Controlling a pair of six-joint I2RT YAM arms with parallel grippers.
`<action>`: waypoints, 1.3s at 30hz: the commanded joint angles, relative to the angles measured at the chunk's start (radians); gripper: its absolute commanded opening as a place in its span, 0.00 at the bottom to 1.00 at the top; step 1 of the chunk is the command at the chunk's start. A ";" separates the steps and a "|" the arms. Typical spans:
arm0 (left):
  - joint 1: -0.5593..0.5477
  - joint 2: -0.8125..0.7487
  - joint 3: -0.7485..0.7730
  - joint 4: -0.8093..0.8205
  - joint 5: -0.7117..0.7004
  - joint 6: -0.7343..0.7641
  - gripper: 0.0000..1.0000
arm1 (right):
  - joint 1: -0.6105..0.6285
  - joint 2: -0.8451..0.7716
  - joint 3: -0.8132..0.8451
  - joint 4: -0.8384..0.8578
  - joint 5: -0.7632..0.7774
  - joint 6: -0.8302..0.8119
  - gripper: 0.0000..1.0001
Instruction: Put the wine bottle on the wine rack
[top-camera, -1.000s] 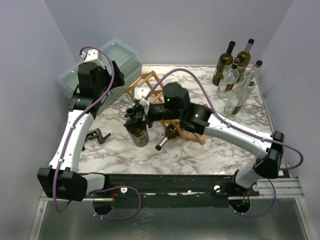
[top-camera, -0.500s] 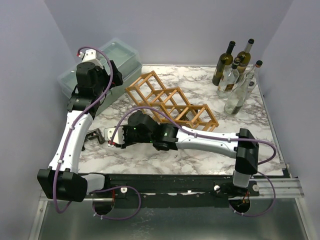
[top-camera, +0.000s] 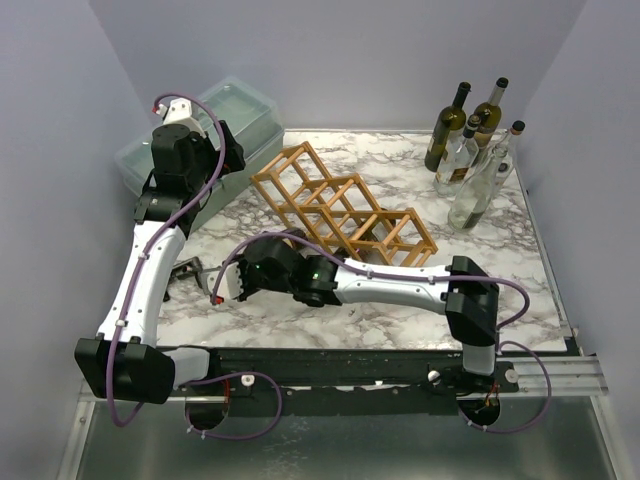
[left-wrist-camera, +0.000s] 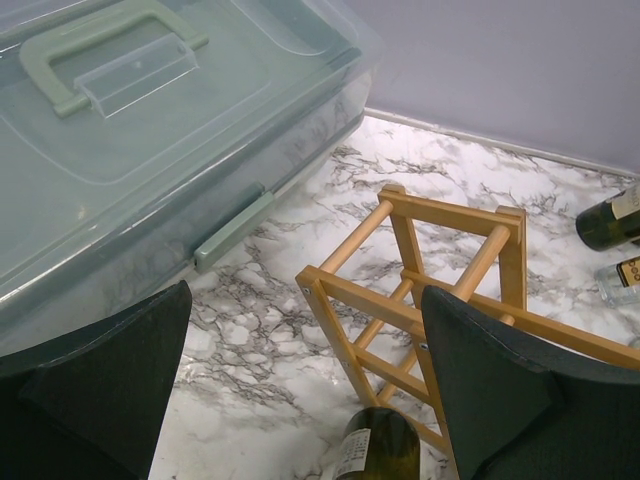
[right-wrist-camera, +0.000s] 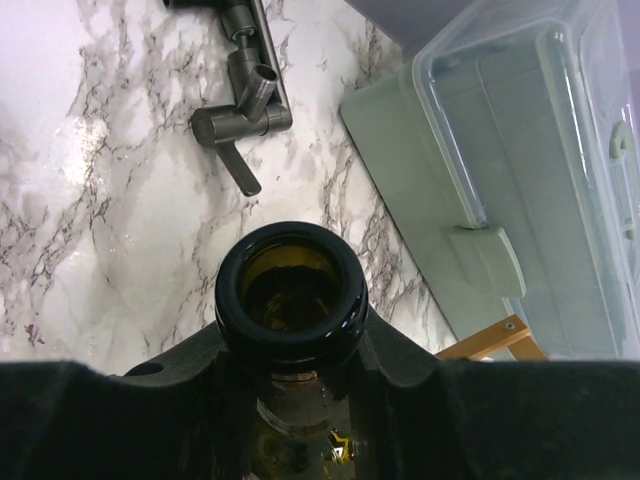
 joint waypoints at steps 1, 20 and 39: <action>0.013 -0.024 0.003 0.003 -0.002 -0.003 0.99 | 0.020 0.025 0.038 0.108 0.087 -0.119 0.00; 0.019 -0.033 0.004 0.002 -0.001 -0.003 0.99 | 0.070 0.145 0.092 0.140 0.304 -0.277 0.01; 0.019 -0.037 0.006 0.003 0.013 -0.013 0.98 | 0.071 0.218 0.075 0.163 0.430 -0.355 0.01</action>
